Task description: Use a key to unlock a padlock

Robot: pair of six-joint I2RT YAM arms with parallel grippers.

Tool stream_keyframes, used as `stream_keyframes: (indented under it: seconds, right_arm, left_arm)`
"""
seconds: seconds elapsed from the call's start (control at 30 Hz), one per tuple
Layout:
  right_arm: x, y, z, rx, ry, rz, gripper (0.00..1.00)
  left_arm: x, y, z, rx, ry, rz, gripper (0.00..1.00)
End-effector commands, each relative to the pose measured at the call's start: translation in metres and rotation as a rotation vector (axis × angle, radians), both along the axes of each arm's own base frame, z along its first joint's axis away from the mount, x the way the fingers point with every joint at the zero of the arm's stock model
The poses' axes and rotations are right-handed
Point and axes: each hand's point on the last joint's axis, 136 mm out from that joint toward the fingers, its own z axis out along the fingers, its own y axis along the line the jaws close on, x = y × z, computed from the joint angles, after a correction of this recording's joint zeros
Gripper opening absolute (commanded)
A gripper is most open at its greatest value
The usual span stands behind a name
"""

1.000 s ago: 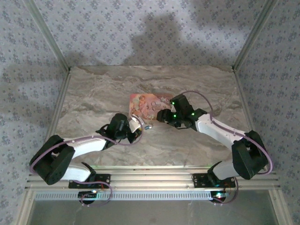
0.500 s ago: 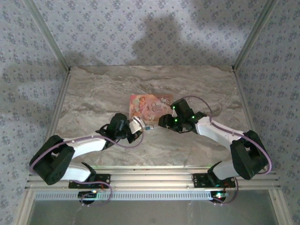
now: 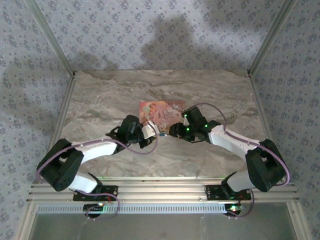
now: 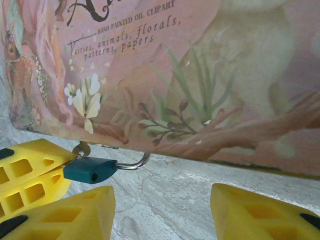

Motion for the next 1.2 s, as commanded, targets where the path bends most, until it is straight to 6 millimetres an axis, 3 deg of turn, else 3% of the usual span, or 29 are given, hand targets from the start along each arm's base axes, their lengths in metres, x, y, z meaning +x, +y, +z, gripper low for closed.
stream_keyframes:
  seconds: [0.0, 0.3, 0.53, 0.67, 0.97, 1.17]
  right_arm:
    - [-0.005, -0.004, 0.006, 0.004, -0.024, 0.018, 0.54]
    - [-0.002, -0.014, -0.003, 0.007, -0.009, -0.014, 0.54]
    - [0.007, -0.021, 0.007, 0.022, -0.035, -0.05, 0.54]
    - [0.015, -0.028, 0.0, 0.022, -0.022, -0.076, 0.53]
    - [0.026, -0.031, -0.018, 0.022, 0.006, -0.102, 0.54]
    - [0.027, -0.036, -0.019, -0.023, 0.01, -0.111, 0.54]
  left_arm:
    - [-0.003, -0.015, 0.009, -0.015, -0.025, -0.076, 0.0]
    - [-0.011, -0.028, -0.006, 0.02, -0.042, -0.089, 0.0]
    - [-0.002, -0.043, 0.019, -0.133, -0.072, -0.029, 0.0]
    - [0.0, -0.055, 0.025, -0.183, -0.059, -0.02, 0.0]
    - [-0.011, -0.07, -0.006, -0.16, -0.01, -0.019, 0.0]
    - [-0.003, -0.075, 0.004, -0.233, -0.034, 0.03, 0.0]
